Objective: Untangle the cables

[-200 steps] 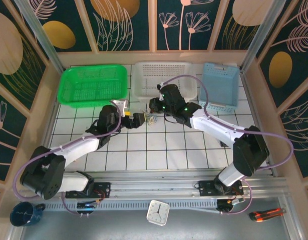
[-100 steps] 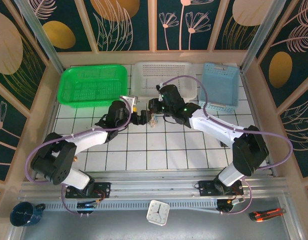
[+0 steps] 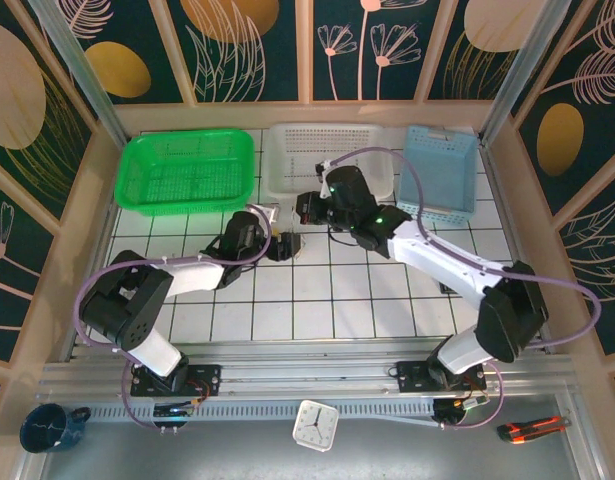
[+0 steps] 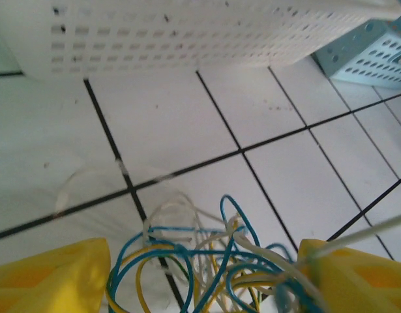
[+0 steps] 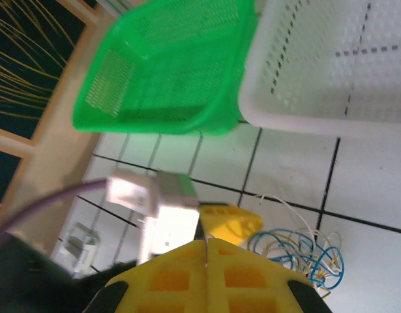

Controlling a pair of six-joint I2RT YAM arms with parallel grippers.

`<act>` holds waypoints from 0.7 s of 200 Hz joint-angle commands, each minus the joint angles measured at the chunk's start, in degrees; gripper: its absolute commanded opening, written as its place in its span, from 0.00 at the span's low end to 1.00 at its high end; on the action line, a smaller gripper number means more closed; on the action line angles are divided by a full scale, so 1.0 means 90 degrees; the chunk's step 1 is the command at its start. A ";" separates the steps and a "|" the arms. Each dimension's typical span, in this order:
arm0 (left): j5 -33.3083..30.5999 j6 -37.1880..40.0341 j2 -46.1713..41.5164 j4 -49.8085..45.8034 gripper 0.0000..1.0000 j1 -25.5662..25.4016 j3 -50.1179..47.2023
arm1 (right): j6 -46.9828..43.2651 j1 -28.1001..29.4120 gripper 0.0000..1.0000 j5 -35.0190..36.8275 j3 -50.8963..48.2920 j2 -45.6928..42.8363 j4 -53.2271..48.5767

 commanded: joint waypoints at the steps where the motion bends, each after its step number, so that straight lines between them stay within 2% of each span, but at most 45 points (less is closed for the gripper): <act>1: 0.0095 -0.0082 0.0075 0.0332 0.75 -0.0026 -0.0222 | 0.0108 -0.0026 0.00 0.0078 0.0329 -0.0558 0.0330; 57: 0.0044 -0.0108 -0.0042 0.0346 0.77 -0.0027 -0.0469 | 0.0280 -0.0224 0.00 0.0462 0.0022 -0.1295 0.0567; 89: 0.0041 -0.0155 -0.0032 0.0404 0.76 -0.0022 -0.0562 | 0.0312 -0.0502 0.00 0.0148 0.0243 -0.1464 0.0537; 140: 0.0052 -0.0264 -0.0428 0.0336 0.79 -0.0028 -0.0697 | 0.0143 -0.0517 0.00 0.0058 0.0310 -0.1370 0.0277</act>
